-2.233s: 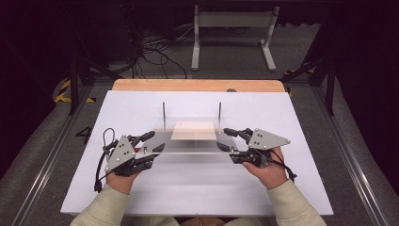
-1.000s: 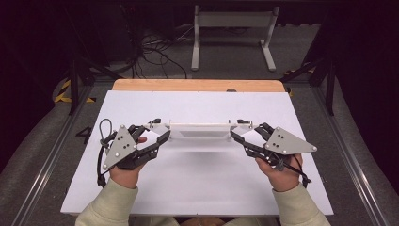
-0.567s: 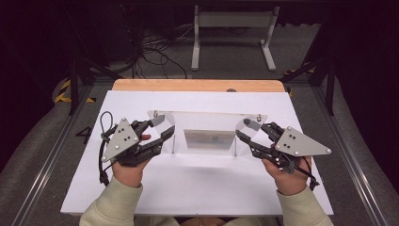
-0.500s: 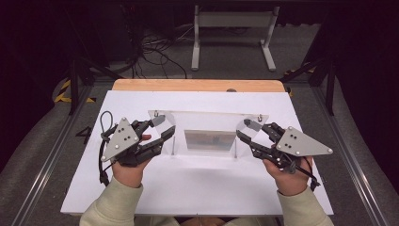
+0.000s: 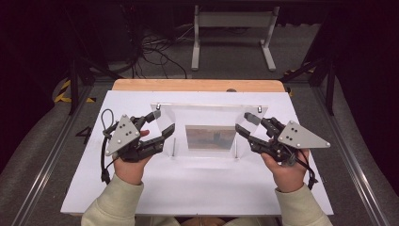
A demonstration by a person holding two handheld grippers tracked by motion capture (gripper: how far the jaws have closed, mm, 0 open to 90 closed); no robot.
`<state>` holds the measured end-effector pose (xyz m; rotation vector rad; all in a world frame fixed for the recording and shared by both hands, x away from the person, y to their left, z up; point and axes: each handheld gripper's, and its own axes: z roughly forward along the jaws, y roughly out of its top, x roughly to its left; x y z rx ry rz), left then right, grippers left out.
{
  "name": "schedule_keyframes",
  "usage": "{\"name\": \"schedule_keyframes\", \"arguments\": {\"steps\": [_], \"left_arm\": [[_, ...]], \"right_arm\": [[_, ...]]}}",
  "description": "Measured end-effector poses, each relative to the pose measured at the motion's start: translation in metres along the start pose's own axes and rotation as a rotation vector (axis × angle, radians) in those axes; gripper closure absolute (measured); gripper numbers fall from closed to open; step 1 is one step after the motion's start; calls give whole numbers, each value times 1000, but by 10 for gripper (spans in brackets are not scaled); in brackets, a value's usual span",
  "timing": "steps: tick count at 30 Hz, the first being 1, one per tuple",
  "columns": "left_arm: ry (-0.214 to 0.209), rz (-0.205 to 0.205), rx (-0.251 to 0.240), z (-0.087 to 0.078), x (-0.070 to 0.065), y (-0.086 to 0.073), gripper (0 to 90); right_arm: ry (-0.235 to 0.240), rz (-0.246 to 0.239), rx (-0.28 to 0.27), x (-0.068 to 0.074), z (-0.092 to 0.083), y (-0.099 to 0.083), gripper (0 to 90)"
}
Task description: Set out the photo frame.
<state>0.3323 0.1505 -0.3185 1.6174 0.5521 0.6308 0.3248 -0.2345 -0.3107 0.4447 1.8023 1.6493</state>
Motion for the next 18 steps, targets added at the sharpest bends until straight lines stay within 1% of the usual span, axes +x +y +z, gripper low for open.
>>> {"name": "schedule_keyframes", "arguments": {"steps": [1, 2, 3, 4, 5, 8, 9, 11, 12, 13, 14, 15, 18], "left_arm": [[-3, -23, 0, 0, 3, -3, 376], [-7, -38, 14, -1, 7, -5, 371], [-4, -47, 17, -2, 8, -8, 366], [1, -51, 31, -3, 11, -11, 364], [2, -53, 40, -4, 12, -13, 360], [6, -79, 55, -8, 17, -21, 359], [6, -79, 55, -8, 17, -21, 357], [12, -89, 75, -10, 21, -26, 357], [13, -98, 91, -11, 24, -30, 354], [13, -98, 91, -11, 24, -30, 354], [14, -105, 111, -12, 26, -36, 353], [14, -105, 111, -12, 26, -36, 352], [9, -108, 140, -13, 28, -43, 349]], "right_arm": [[-5, 8, 2, -1, 1, -1, 527], [-8, 12, 8, -3, 3, -3, 520], [-20, 18, 17, -5, 6, -6, 505], [-32, 23, 26, -7, 9, -8, 494], [-46, 36, 47, -9, 12, -13, 486], [-70, 55, 71, -15, 19, -23, 468], [-70, 55, 71, -15, 19, -23, 468], [-76, 83, 87, -19, 25, -32, 463], [-82, 106, 111, -23, 30, -39, 453], [-87, 108, 115, -25, 31, -41, 440], [-91, 118, 119, -26, 33, -45, 424], [-91, 118, 119, -26, 33, -45, 424], [-98, 140, 132, -32, 38, -53, 397]]}}
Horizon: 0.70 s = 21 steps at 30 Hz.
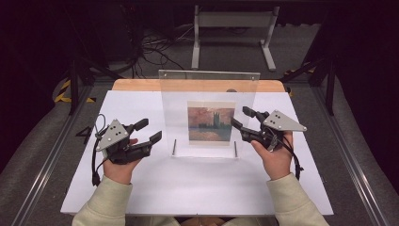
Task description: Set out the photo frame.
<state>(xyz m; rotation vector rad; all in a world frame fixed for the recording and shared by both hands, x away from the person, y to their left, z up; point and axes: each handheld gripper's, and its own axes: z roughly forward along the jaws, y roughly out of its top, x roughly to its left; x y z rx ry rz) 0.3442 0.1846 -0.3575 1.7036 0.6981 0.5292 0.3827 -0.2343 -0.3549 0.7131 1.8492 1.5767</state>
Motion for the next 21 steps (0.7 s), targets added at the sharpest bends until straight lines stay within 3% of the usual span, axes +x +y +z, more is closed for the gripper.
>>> {"name": "schedule_keyframes", "arguments": {"steps": [2, 6, 10, 15, 21], "left_arm": [[-3, -3, 18, 1, 2, -6, 348], [-24, -21, 40, 1, 7, -17, 322], [-37, -27, 47, -4, 12, -28, 269], [-32, -36, 71, -14, 20, -43, 224], [-18, -18, 94, -24, 30, -62, 179]], "right_arm": [[8, 12, 12, -3, 3, -3, 399], [-4, 7, 52, -5, 0, -7, 295], [-31, 3, 115, -5, -17, -14, 189], [-57, 32, 163, -13, -41, -32, 156], [-87, 71, 198, -24, -64, -58, 135]]}}
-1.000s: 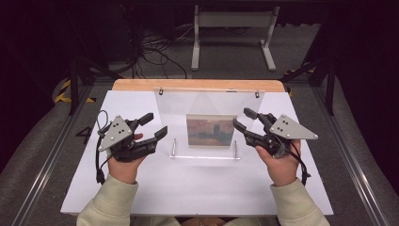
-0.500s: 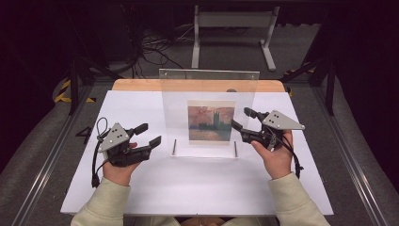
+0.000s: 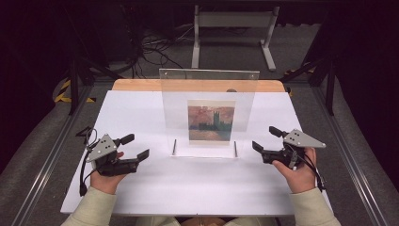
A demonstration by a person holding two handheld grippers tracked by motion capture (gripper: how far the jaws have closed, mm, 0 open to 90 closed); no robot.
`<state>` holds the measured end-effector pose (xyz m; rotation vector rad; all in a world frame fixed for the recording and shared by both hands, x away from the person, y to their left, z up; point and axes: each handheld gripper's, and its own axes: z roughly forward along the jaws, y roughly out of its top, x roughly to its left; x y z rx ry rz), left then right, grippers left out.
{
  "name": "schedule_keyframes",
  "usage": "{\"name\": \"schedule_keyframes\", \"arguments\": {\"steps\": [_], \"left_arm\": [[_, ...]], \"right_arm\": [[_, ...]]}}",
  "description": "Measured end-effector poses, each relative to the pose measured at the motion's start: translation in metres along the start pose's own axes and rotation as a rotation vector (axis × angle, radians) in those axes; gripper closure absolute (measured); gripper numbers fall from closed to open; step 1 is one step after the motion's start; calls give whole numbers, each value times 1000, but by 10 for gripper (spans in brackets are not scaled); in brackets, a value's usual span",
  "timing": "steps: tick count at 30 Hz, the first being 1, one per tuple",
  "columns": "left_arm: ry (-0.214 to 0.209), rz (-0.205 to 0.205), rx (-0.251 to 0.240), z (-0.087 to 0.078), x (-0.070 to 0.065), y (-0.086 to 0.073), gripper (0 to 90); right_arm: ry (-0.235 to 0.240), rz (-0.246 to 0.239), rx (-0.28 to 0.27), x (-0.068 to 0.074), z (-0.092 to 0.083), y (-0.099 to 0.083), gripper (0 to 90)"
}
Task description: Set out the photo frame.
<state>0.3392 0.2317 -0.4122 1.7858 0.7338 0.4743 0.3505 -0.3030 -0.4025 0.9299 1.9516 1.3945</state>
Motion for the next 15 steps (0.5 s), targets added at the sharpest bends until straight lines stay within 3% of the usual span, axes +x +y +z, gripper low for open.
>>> {"name": "schedule_keyframes", "arguments": {"steps": [5, 8, 12, 15], "left_arm": [[-9, -36, 9, -1, 6, -15, 162], [3, -36, 8, -2, 8, -22, 174], [12, -63, 23, 2, 15, -29, 156], [14, -54, 24, 3, 15, -29, 149]], "right_arm": [[-15, 7, 30, -6, -8, -22, 126], [-21, -3, 52, -8, -11, -33, 121], [-21, 19, 48, -11, -13, -41, 116], [-17, 16, 42, -11, -12, -42, 115]]}}
